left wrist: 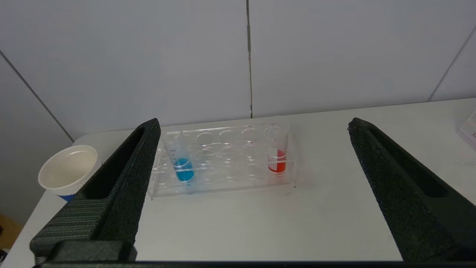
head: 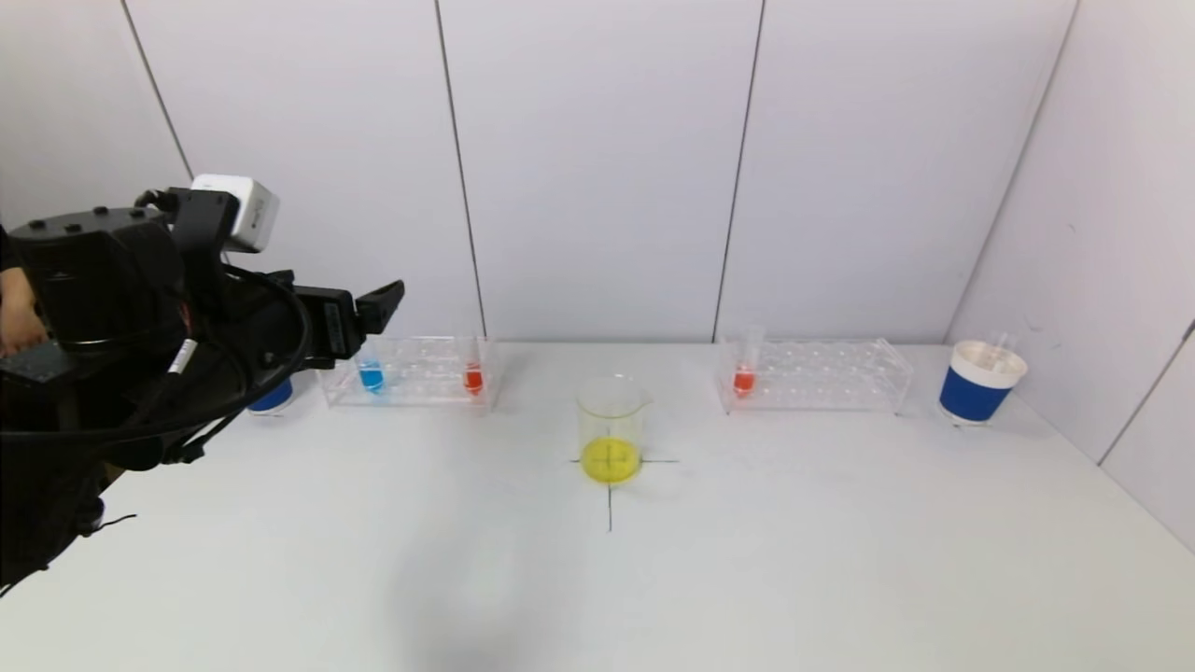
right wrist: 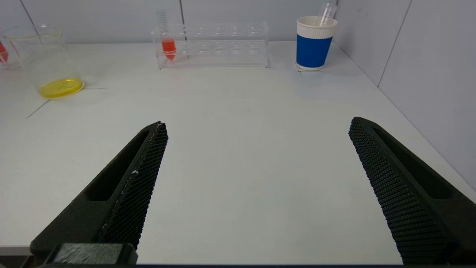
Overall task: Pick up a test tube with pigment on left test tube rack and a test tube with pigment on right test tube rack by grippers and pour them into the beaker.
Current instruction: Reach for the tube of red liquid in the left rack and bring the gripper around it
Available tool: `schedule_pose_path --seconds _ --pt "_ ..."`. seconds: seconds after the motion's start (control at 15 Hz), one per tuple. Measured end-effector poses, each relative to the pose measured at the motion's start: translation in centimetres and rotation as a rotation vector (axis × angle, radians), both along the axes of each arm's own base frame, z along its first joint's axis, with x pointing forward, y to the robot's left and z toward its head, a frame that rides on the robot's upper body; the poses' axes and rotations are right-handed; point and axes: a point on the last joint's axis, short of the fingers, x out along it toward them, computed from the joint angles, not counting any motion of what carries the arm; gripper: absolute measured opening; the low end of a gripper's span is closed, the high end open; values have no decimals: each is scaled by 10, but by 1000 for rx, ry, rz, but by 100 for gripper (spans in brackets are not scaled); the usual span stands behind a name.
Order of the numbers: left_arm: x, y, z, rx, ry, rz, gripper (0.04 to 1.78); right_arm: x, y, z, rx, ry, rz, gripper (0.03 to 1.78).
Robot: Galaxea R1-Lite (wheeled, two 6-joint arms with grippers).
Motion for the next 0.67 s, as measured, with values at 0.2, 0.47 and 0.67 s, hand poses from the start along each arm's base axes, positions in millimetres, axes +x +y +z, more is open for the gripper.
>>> schedule_pose_path --seconds 0.2,0.47,0.67 --pt "18 -12 -18 -22 16 9 176 0 0 0 0 1 0 177" --pt "38 -25 -42 -31 25 0 176 0 0 0 0 0 0 177" --pt "51 -32 -58 -35 35 -9 176 0 0 0 0 0 0 177"
